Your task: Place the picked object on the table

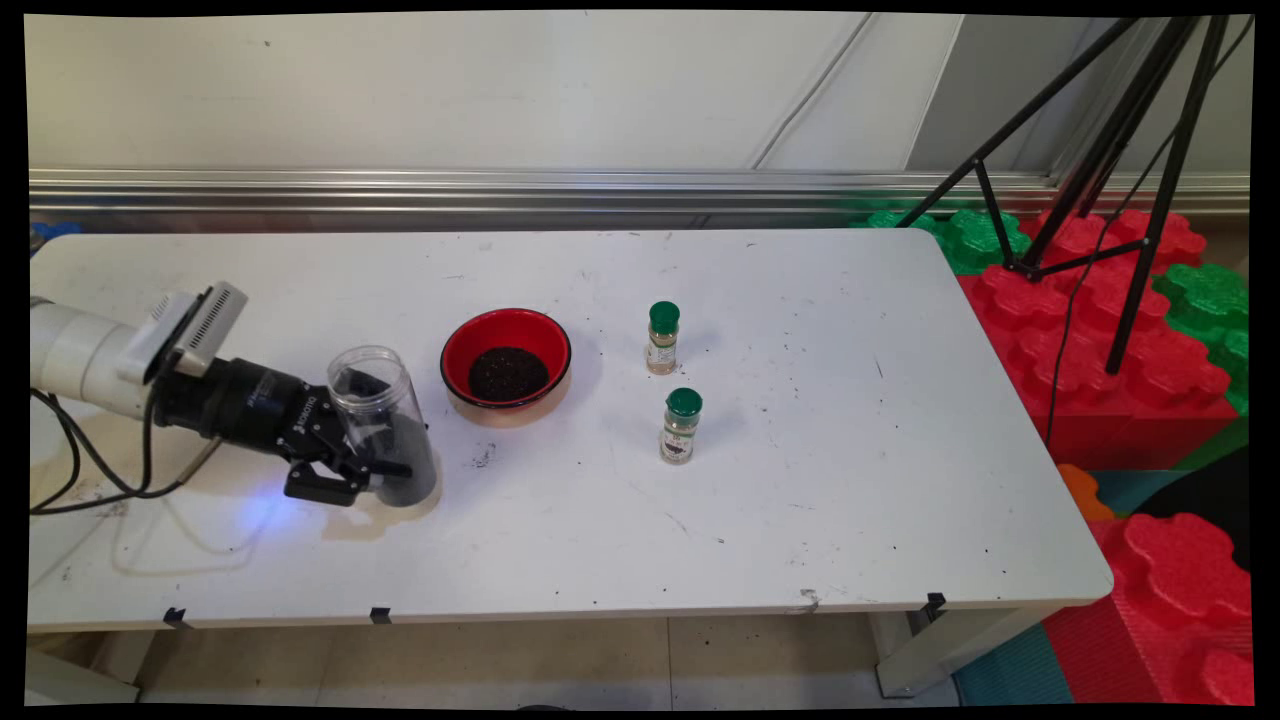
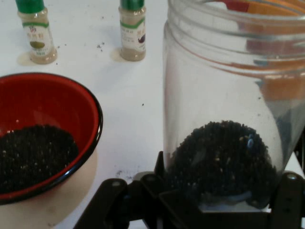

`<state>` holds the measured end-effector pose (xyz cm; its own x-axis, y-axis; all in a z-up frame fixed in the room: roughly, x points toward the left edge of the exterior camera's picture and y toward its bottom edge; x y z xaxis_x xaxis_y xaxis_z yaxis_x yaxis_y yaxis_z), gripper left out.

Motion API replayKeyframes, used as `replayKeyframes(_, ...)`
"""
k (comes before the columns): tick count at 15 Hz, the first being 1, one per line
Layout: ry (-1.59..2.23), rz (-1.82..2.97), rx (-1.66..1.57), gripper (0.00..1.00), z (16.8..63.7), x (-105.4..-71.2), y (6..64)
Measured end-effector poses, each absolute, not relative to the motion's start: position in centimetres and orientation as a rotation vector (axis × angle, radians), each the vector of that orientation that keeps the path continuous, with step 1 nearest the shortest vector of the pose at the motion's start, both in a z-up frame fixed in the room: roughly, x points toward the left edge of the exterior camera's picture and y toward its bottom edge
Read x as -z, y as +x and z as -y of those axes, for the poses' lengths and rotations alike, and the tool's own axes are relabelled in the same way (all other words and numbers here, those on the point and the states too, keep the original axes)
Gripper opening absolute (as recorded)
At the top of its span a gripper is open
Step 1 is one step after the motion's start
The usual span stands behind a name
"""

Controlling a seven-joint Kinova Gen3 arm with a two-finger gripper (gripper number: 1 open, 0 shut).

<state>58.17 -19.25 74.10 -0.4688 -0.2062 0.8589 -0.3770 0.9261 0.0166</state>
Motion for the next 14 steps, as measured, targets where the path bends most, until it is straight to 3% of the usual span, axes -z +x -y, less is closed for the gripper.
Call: replayKeyframes(14,0.415,2.077,-0.237,0.0,19.6,-70.5,57.7)
